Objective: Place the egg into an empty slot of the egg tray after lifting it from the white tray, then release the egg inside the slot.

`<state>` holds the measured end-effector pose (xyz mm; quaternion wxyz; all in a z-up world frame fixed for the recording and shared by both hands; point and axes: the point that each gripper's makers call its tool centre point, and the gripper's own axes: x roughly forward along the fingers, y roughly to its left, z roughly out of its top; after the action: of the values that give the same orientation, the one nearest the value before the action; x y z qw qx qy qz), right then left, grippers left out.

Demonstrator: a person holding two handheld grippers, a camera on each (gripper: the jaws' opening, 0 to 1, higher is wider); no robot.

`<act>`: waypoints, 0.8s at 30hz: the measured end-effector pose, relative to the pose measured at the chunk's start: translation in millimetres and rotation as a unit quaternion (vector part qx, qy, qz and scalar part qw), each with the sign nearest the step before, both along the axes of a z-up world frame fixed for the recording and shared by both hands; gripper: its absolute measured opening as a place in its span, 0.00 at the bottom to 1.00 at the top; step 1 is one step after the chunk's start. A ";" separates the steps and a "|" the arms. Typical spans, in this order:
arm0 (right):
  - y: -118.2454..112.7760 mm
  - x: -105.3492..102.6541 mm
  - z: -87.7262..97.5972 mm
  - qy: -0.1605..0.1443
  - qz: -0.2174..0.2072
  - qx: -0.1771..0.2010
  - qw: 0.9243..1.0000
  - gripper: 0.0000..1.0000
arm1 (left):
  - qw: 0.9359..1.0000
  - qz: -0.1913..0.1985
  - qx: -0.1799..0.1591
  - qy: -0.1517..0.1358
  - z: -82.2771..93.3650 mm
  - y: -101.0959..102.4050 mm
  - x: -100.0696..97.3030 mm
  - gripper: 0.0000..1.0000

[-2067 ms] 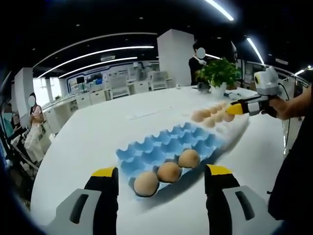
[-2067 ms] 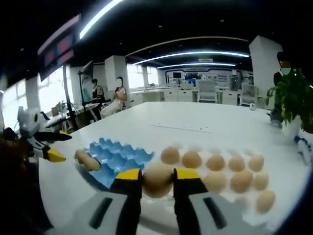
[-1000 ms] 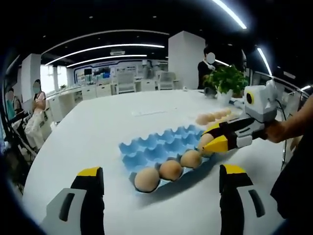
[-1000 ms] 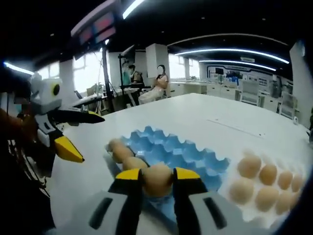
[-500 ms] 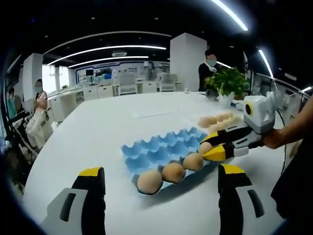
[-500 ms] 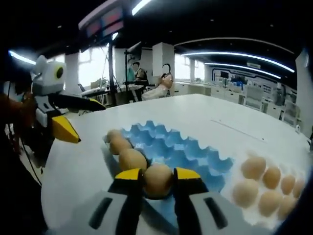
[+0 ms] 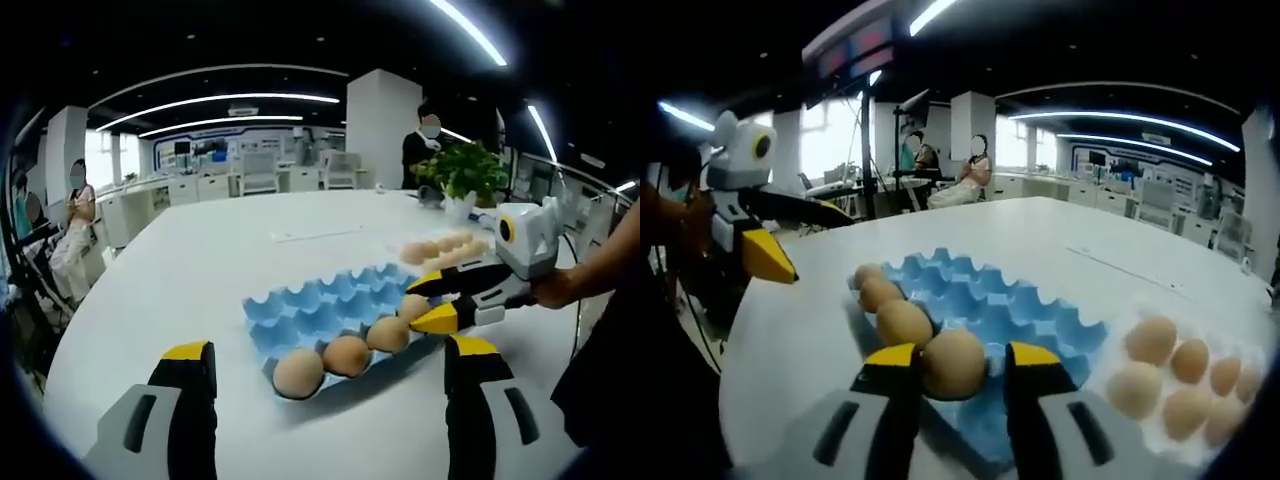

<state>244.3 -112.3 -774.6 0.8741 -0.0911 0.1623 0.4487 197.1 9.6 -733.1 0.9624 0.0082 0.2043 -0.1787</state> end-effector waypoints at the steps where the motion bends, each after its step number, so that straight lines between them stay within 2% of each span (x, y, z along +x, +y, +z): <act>1: -0.5 -0.8 0.3 0.002 0.000 0.001 1.000 0.33 | 1.000 0.000 0.003 0.000 0.0 0.1 -0.1 0.96; 7: -10.0 -9.2 1.4 0.013 -0.001 0.005 1.000 0.32 | 1.000 0.000 0.003 0.003 -0.7 -2.1 -0.8 0.95; 10: -21.4 -10.6 4.6 0.007 -0.011 0.007 1.000 0.32 | 1.000 -0.001 0.004 0.006 -1.9 -3.4 -1.0 0.94; 18: -47.2 -4.0 8.6 0.010 -0.044 0.012 0.999 0.31 | 1.000 -0.007 -0.001 0.000 2.1 -9.9 3.3 0.93; 23: -68.5 -1.3 10.7 0.003 -0.067 0.007 0.998 0.31 | 1.000 -0.012 -0.004 -0.001 3.3 -14.7 4.4 0.93; 24: -81.9 0.0 9.5 0.005 -0.081 0.001 0.997 0.31 | 1.000 -0.013 -0.004 -0.002 3.6 -15.5 4.5 0.93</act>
<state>244.3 -194.2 -765.2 0.9068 -0.0746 0.1727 0.3773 201.6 -6.0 -729.5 0.9604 0.0071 0.2018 -0.1921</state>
